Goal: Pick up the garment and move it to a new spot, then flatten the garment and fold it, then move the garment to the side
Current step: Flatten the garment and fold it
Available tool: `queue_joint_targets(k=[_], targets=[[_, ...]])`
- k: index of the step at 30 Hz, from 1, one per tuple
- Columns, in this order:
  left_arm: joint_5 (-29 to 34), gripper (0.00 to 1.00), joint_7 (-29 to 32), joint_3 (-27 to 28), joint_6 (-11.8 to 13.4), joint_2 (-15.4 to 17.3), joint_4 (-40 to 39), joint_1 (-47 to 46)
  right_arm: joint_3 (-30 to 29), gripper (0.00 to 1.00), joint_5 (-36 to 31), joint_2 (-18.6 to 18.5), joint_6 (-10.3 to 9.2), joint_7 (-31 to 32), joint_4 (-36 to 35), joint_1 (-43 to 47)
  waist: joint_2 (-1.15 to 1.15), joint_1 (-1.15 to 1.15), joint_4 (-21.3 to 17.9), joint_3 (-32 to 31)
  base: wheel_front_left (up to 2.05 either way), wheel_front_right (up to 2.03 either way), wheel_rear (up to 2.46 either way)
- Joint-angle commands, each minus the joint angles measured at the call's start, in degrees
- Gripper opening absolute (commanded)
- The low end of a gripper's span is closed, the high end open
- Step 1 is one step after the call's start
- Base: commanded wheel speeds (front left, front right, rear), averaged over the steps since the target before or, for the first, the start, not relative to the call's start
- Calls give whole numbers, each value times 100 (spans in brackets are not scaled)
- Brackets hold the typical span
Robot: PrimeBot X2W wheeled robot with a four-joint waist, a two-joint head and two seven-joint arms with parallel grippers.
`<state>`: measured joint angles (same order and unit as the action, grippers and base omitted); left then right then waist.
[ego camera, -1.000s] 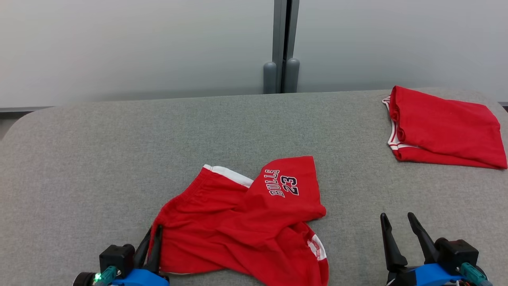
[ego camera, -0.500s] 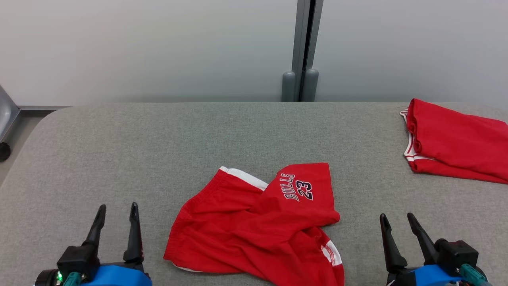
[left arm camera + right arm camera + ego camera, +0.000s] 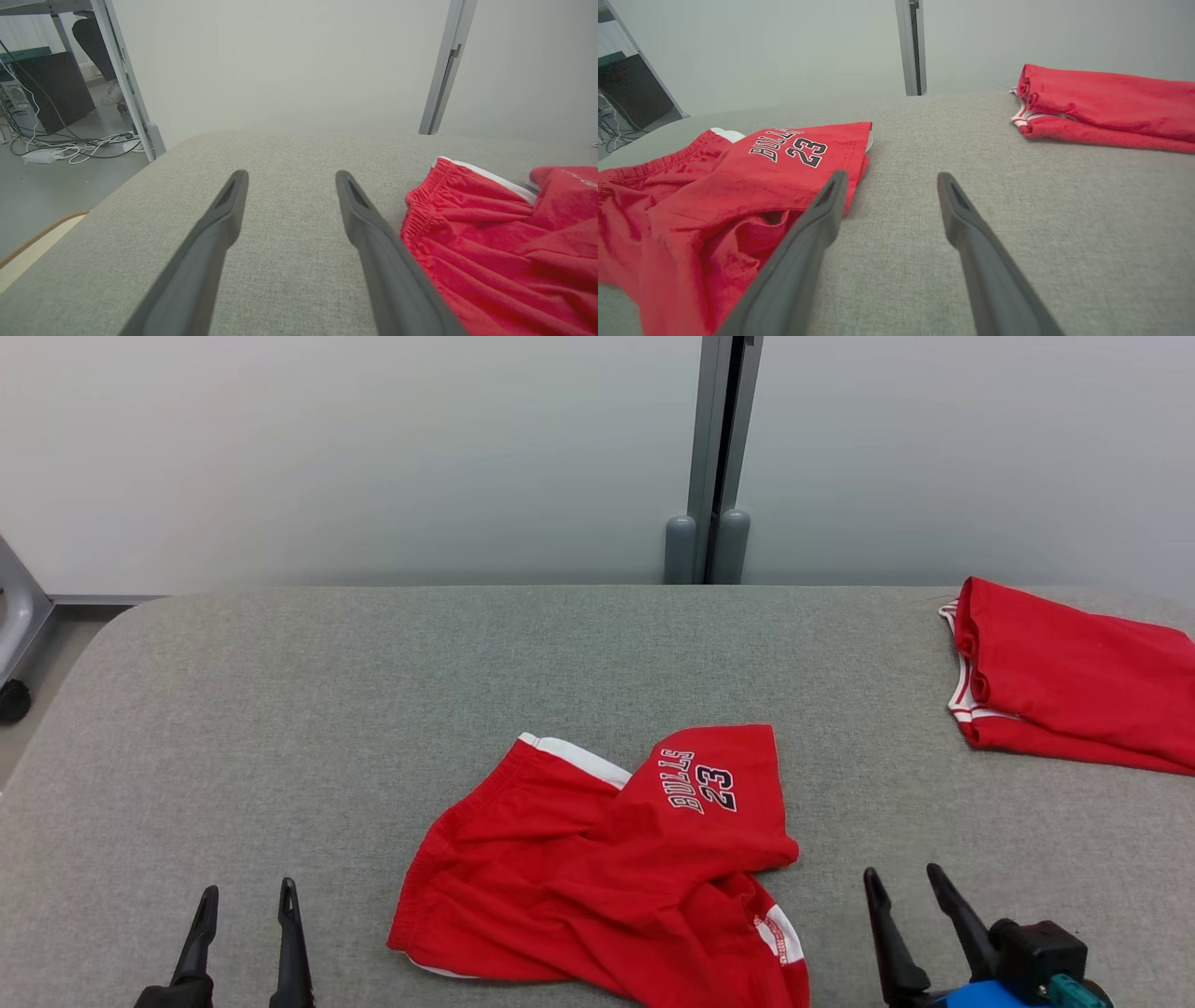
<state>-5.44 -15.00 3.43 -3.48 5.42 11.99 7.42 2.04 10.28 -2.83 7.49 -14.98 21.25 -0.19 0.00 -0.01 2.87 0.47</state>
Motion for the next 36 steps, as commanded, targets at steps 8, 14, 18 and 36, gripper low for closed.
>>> queue_joint_targets(k=[8,14,18,36], targets=[[182,100,-24,128,-131,-56,120,-73,984,100,288,-237,1,267,204,-115,0,1,-13,-60,0,0,0],[243,100,-24,111,-193,-99,163,-144,1759,100,560,-461,1,659,85,-263,0,1,7,-78,0,0,0],[259,100,-24,117,-231,-113,179,-189,2212,100,761,-571,1,913,263,-435,0,1,48,-76,0,0,0],[280,100,-24,200,-299,-172,166,-298,2944,0,1400,-784,1,101,610,-1608,0,1,101,91,0,0,0]])
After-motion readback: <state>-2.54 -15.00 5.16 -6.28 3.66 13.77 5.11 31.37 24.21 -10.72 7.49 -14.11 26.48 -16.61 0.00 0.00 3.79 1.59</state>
